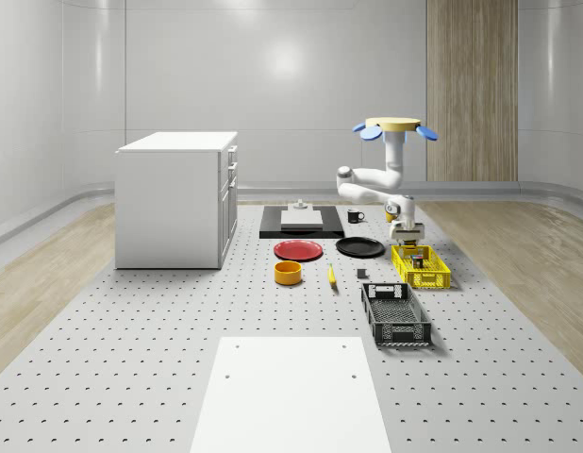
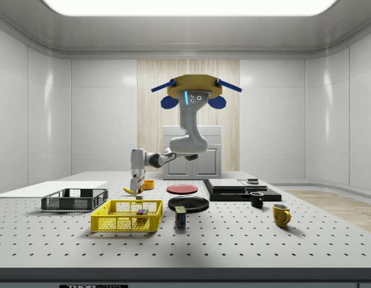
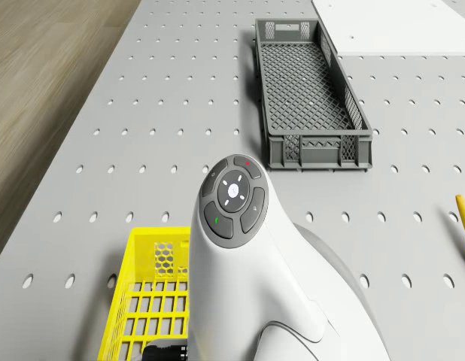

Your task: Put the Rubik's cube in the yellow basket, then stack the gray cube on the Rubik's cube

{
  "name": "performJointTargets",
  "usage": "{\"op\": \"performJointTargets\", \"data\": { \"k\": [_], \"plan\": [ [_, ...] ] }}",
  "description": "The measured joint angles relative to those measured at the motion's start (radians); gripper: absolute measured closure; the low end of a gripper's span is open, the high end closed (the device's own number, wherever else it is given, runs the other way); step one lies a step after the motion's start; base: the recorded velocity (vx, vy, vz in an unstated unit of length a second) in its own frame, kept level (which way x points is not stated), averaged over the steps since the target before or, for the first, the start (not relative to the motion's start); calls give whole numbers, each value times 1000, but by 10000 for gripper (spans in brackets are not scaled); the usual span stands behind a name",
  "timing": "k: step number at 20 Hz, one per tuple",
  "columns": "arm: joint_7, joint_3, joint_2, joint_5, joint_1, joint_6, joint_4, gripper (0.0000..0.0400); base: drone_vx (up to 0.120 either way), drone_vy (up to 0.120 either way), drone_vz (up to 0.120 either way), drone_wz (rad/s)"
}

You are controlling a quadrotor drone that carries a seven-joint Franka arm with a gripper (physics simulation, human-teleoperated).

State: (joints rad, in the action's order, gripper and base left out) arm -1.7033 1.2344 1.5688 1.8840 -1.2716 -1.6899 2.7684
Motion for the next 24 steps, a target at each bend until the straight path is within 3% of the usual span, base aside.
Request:
{"op": "performJointTargets", "data": {
  "k": [10,15,24],
  "plan": [
    [2,0,-7,3,3,7,0,0,0,-120,0,0],
    [3,-1,-10,4,4,9,1,0,104,-120,0,0],
    [4,-1,-15,6,5,14,1,0,0,-120,0,0]
  ]
}}
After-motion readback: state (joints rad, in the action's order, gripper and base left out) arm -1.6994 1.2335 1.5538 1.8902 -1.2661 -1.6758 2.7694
